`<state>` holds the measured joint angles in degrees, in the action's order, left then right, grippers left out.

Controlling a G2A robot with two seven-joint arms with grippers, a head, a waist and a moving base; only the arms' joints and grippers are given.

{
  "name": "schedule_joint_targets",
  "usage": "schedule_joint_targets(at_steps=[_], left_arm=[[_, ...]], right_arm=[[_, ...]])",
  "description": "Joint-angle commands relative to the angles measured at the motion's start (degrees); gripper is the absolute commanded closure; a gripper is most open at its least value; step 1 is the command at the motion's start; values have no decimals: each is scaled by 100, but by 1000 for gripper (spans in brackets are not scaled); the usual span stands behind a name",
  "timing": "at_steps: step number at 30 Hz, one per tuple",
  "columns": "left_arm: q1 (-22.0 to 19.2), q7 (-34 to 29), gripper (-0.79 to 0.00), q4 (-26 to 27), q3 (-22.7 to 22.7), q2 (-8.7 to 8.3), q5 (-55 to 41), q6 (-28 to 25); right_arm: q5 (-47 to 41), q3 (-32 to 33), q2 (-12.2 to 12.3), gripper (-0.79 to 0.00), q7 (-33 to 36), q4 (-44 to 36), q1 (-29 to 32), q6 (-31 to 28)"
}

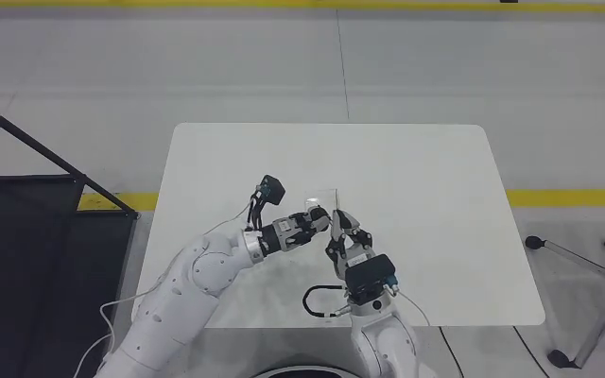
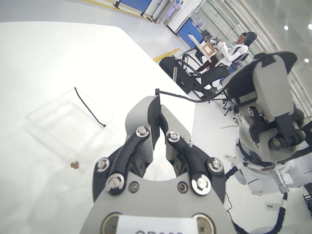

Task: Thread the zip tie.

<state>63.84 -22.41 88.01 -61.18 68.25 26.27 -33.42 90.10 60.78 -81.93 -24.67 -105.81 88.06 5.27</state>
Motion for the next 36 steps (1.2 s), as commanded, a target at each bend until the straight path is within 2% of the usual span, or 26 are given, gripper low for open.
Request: schedule_joint_targets(at_steps=[1, 19, 24, 32, 36], left_arm=[[23, 70, 0, 40, 1, 0, 120, 12], [119, 280, 0, 104, 39, -2, 609, -168], [113, 265, 0, 94, 79, 8, 559, -182], [48, 132, 0, 11, 137, 19, 337, -307], [35, 121, 0, -7, 140, 22, 253, -344]], right_arm=[[13, -8, 0, 0, 0, 7, -7, 4], [-201, -41, -21, 0, -345, 111, -84, 9], [-239, -65, -31, 0, -420, 158, -121, 13], [-525, -131, -86, 0, -945, 266, -187, 281], [-535, -140, -97, 0, -919, 329, -217, 294]])
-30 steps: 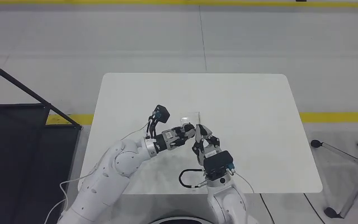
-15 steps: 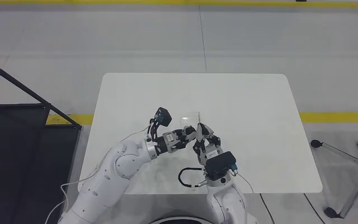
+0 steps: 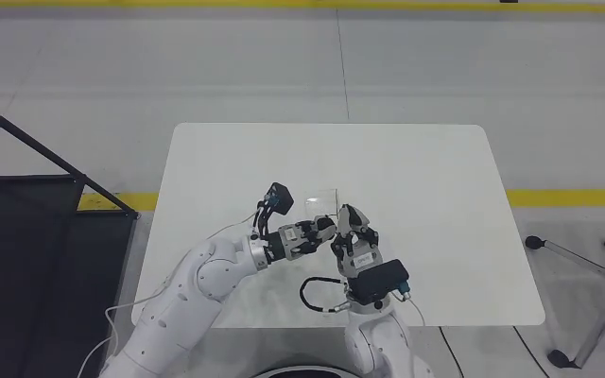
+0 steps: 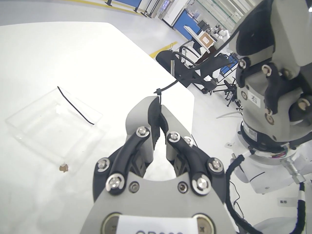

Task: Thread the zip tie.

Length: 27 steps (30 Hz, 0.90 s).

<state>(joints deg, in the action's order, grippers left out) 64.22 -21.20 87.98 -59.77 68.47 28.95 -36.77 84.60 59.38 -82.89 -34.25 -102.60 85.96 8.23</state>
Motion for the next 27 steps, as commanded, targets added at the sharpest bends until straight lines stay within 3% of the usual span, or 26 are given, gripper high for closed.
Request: schedule_joint_targets(at_steps=[1, 15, 27], left_arm=[[-3, 4, 0, -7, -3, 1, -32, -17], [34, 142, 0, -25, -96, 1, -274, -53], [51, 85, 0, -77, -161, -5, -702, -240]], right_arm=[[31, -3, -2, 0, 73, 14, -17, -8], [424, -45, 30, 0, 653, 11, -74, -405], [126, 31, 1, 0, 99, -11, 9, -99]])
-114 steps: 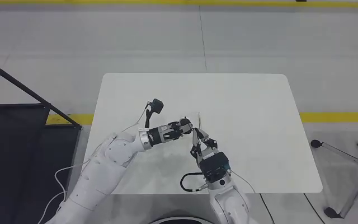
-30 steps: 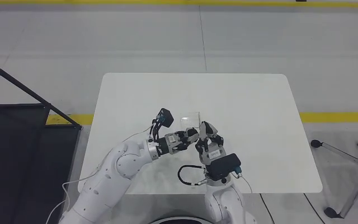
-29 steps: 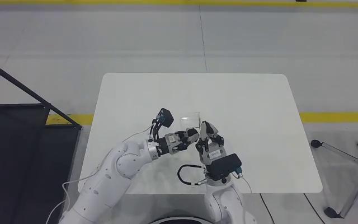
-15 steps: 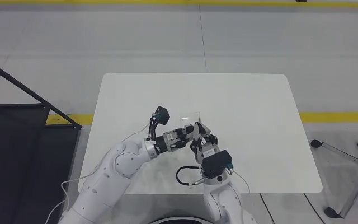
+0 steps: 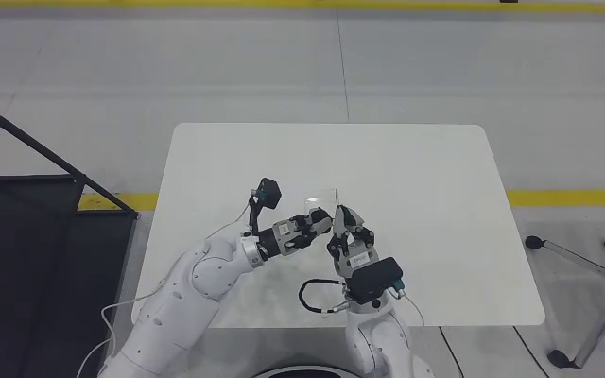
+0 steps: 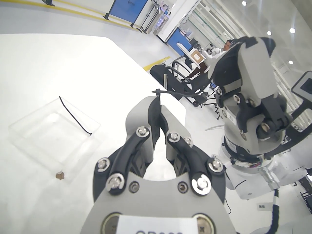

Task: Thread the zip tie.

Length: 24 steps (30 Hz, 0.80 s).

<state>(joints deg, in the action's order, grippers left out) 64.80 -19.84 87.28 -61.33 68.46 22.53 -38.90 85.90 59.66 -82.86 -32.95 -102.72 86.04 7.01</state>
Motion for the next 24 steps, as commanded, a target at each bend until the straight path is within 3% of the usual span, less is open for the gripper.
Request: schedule_joint_targets(at_steps=[1, 24], left_arm=[[-15, -94, 0, -14, -14, -7, -102, -49], [-69, -478, 0, -54, -38, -38, -470, -217]], right_arm=[[-18, 3, -6, 0, -75, 5, 4, 55], [123, -88, -45, 0, -43, 130, -81, 155]])
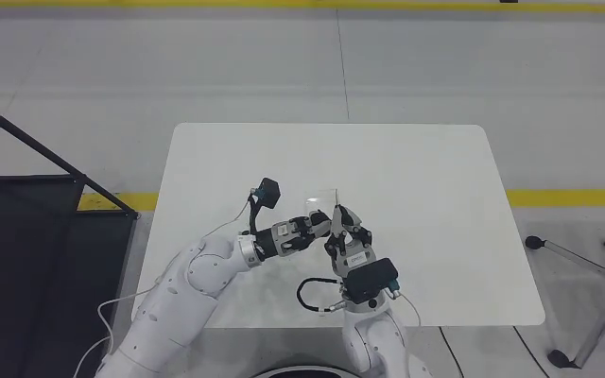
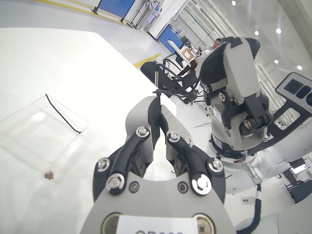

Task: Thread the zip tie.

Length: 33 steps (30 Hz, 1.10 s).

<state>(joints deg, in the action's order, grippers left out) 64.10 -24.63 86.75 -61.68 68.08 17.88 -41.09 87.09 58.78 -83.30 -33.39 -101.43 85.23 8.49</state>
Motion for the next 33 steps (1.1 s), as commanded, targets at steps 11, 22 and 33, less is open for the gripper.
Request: schedule_joint_targets(at_steps=[11, 22, 33], left_arm=[[58, 146, 0, 41, -105, -14, 3, 74], [140, 404, 0, 106, -192, -18, 172, 119], [252, 577, 0, 204, -331, -40, 422, 201]], right_arm=[[42, 64, 17, -197, 79, -92, 84, -140], [-2, 161, 54, -317, 266, -227, 200, -423], [-1111, 786, 251, -499, 1055, -1023, 867, -2177]])
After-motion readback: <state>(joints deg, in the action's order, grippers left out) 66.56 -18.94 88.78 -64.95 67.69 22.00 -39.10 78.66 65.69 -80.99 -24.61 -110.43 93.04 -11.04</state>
